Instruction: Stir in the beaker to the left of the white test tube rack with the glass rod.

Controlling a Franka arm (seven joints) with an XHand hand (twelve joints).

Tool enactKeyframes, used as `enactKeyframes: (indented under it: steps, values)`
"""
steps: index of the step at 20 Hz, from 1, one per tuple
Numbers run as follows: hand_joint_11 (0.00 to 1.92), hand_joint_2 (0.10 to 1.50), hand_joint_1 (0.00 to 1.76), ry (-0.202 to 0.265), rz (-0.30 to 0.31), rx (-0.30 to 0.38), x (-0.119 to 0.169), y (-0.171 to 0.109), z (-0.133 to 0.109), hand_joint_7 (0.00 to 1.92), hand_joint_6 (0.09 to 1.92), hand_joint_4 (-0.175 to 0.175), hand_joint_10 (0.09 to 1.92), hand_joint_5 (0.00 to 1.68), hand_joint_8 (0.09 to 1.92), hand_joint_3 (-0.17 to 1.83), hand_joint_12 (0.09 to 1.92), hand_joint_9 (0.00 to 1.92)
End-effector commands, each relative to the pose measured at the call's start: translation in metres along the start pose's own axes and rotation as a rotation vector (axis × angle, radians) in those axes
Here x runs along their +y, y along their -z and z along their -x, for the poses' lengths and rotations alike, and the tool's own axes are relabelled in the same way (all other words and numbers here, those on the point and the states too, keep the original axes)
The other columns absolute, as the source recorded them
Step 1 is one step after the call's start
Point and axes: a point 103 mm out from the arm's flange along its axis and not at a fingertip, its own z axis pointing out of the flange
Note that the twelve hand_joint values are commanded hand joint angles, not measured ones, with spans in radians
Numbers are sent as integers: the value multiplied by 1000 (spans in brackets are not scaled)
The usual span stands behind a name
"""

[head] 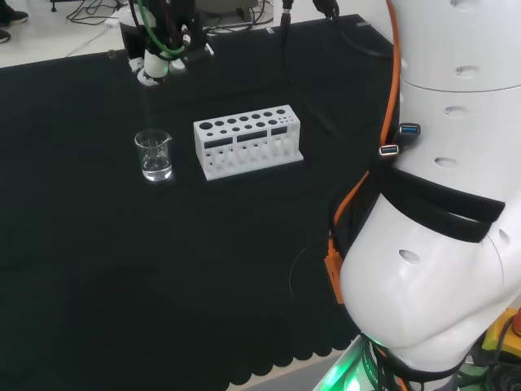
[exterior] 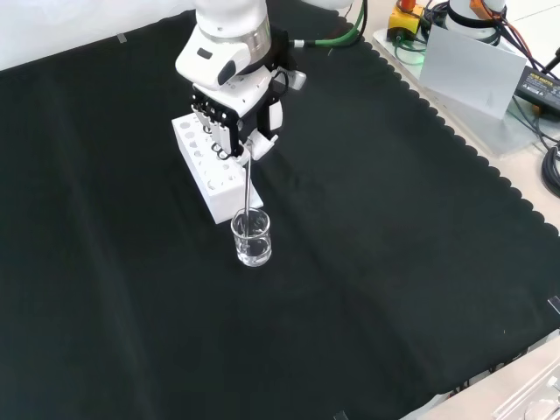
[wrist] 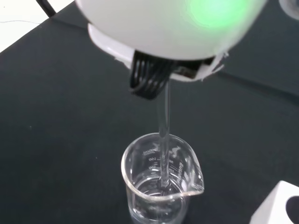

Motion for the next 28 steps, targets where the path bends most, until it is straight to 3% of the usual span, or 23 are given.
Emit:
enactKeyframes:
  steps: [1, 6, 13, 18, 22, 28]
  values:
    - [1687, 431, 1337, -29, -3, -14, -25, 0, 5, 1471, 566, -175, 224, 1402, 508, 966, 838, 1895]
    - [1687, 432, 1336, -19, 1, -15, -37, 0, -13, 1470, 567, -175, 224, 1402, 510, 966, 838, 1895]
    - [1686, 431, 1336, 36, 34, 19, -23, -6, -45, 1470, 569, -175, 225, 1401, 511, 967, 838, 1894]
    - [1686, 431, 1336, 33, 32, 1, -15, 2, -56, 1469, 569, -175, 225, 1401, 512, 968, 839, 1894]
    - [1686, 431, 1336, 58, 80, 36, -15, 4, -55, 1469, 570, -175, 225, 1401, 513, 968, 839, 1893]
    - [1686, 431, 1336, 51, 67, 6, -21, 9, -50, 1469, 571, -175, 226, 1400, 514, 968, 839, 1893]
